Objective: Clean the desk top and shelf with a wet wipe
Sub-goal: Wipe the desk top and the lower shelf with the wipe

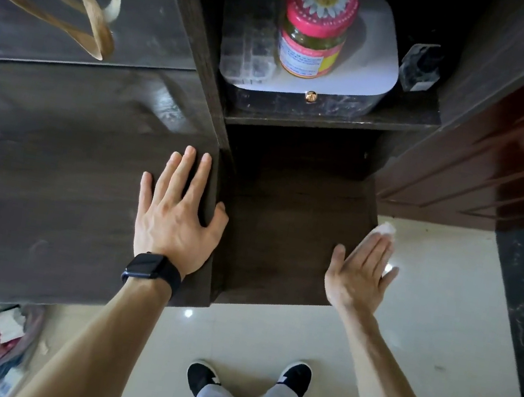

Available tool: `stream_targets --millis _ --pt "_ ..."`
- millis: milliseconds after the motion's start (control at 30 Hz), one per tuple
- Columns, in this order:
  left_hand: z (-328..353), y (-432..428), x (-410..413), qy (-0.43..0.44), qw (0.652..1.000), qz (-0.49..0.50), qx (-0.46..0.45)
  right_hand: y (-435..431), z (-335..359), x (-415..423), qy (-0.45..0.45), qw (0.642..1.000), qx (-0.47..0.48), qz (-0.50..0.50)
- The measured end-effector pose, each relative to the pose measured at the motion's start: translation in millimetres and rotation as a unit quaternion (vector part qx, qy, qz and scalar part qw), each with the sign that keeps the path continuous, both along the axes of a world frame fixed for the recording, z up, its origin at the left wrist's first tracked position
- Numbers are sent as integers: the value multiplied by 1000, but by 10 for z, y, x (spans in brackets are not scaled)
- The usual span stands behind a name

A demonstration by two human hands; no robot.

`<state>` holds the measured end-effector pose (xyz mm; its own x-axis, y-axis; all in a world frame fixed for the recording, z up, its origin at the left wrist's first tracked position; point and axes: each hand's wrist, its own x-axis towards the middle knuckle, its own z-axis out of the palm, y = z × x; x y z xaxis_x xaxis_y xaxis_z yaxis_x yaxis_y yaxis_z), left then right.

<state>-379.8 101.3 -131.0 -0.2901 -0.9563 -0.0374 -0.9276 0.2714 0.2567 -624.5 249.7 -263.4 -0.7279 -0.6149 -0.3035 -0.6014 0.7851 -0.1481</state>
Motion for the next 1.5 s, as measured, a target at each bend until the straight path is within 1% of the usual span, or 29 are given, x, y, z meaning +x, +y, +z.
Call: stream_targets --millis 67,133,200,267,333,400,433,467,533,600,667,767,800,833,867,933,1000,1100,1200,1333,1400,1500 --pt "-19 18 9 1 1000 2 -5 -372 -17 -66 -12 1000 -6 0" --pt "-32 23 21 5 1000 5 -8 -631 -25 47 -5 999 -21 26" --pt "-35 11 37 6 1000 9 -10 -706 -26 346 -1 994 -27 103" --pt "-33 2 61 5 1000 11 -12 -588 -21 760 -9 980 -35 194" --pt "-35 11 86 1 1000 14 -11 -314 -18 1143 -34 960 -46 273" --pt "-37 22 85 2 1000 14 -7 21 11 1269 -48 939 -51 337" --pt "-34 21 72 4 1000 13 -5 181 -15 1190 -43 938 -47 342" --pt "-31 20 53 7 1000 12 -4 326 -37 1028 -36 947 -37 317" --pt "-35 16 21 9 1000 12 -6 577 -79 604 -12 980 -16 199" --pt "-41 16 24 8 1000 11 -6 695 -43 247 -8 997 15 77" --pt "-39 10 35 7 1000 10 -5 586 -22 111 -6 1000 22 15" --pt "-28 33 31 6 1000 9 -3 44 13 109 -6 998 -31 -46" --pt "-23 38 26 8 1000 11 -6 -176 24 112 -12 998 -42 -49" --pt "-23 33 24 9 1000 12 -8 -373 31 133 -22 999 -39 -32" --pt "-26 20 27 9 1000 14 -12 -522 29 192 -26 999 -31 11" --pt "-45 -8 43 6 1000 13 -13 -596 22 463 -20 989 -27 142" --pt "-53 5 58 1 1000 12 -6 -381 27 857 -33 967 -41 249" --pt "-39 30 51 -2 1000 9 -2 90 33 1253 -58 935 -79 341" --pt "-24 17 31 -1 1000 4 1 406 2 1173 -66 900 -89 421" --pt "-15 14 10 0 1000 6 -1 670 -18 600 -35 873 -102 476" --pt "-17 9 14 -2 1000 5 1 716 79 342 -28 885 -112 452" --pt "-8 -8 18 -1 1000 4 1 643 307 258 -46 923 -156 349"
